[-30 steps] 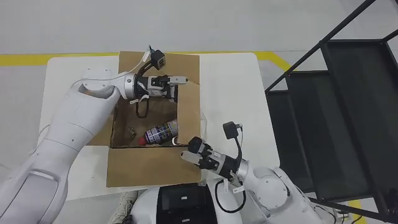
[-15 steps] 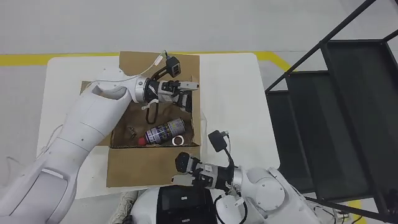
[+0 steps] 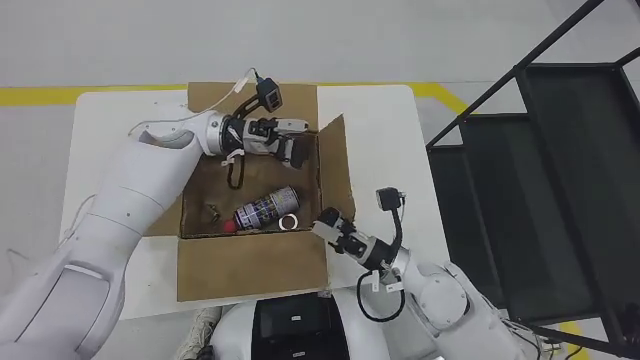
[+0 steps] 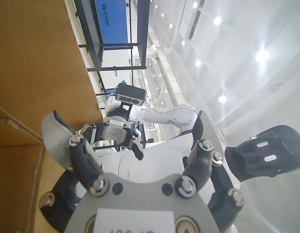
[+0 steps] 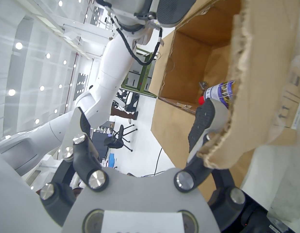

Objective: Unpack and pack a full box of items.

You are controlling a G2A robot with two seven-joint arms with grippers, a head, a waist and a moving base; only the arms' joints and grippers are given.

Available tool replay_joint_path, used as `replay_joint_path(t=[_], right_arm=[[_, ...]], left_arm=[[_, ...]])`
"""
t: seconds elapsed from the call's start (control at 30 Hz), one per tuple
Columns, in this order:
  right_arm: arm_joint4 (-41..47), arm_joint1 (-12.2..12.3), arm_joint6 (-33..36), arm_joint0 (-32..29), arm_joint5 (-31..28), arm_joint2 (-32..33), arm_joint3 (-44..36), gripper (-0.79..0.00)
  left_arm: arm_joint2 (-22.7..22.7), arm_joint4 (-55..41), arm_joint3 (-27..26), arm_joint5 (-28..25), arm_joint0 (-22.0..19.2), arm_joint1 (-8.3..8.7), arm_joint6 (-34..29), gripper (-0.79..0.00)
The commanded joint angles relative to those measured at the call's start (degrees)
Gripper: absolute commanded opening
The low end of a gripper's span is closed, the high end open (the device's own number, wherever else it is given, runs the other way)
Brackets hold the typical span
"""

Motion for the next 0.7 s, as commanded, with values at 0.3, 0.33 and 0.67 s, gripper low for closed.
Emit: replay_joint_path(t=[0.3, 0.33, 0.67], right_arm=[[-9.62, -0.43, -14.12, -2.11, 15.95, 1.30, -0.07, 0.000], [-10.51, -0.57, -14.82, -1.62, 17.92, 0.57, 0.32, 0.000], [-10.91, -1.47, -14.22, 3.82, 23.05, -4.04, 4.79, 0.000]], left_arm=[[-14.46, 7.20, -5.62, -1.00, 5.14, 6.43, -3.15, 0.000], [-16.25, 7.55, -6.27, -0.80, 6.05, 7.11, -3.19, 0.000], [-30.40, 8.27, -11.02, 2.27, 15.16, 11.84, -1.83, 0.000]])
